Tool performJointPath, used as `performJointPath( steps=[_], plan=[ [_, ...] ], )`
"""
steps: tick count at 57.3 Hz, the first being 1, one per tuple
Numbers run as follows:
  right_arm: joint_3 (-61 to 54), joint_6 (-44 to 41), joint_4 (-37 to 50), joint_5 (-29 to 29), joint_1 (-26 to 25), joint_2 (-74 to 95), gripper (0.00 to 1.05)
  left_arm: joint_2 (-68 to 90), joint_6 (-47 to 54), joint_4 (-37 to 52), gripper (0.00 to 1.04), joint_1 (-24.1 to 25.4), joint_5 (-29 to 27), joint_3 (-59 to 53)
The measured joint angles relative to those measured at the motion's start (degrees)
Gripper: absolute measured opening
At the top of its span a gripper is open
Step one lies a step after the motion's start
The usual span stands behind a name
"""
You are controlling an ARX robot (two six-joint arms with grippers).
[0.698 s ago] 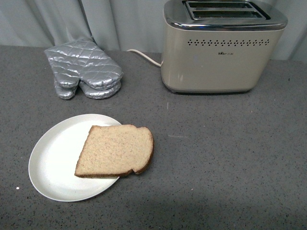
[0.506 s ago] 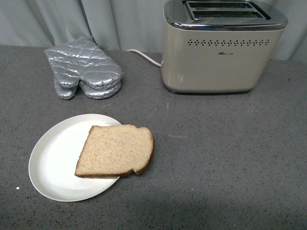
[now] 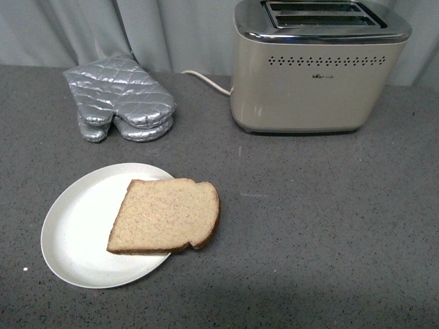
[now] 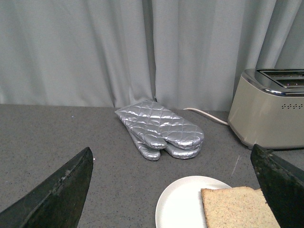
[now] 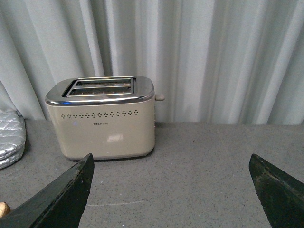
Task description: Put bread into toaster
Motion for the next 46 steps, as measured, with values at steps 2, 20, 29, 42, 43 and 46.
performJointPath(
  steps=[2,20,29,42,43,46],
  plan=[
    [0.0,0.0,0.0,0.0,0.0,0.0,0.95,0.2,-0.4,-0.2,0.98,-0.2,-0.9,0.1],
    [0.0,0.0,0.0,0.0,0.0,0.0,0.95,34.0,-16.0,4.7,0.98,1.2,-10.6,8.6],
    [0.0,0.0,0.0,0.0,0.0,0.0,0.95,55.3,-16.7,16.4,0.98,3.4,-3.5,13.2],
    [0.0,0.0,0.0,0.0,0.0,0.0,0.95,82.6,-12.8,17.8,0.98,5.9,5.3,23.1],
    [0.0,0.0,0.0,0.0,0.0,0.0,0.95,84.6,-12.6,17.5,0.98,6.5,6.3,24.1],
    [0.0,0.0,0.0,0.0,0.0,0.0,0.95,88.3,-11.5,16.7,0.98,7.3,8.3,26.0]
  ],
)
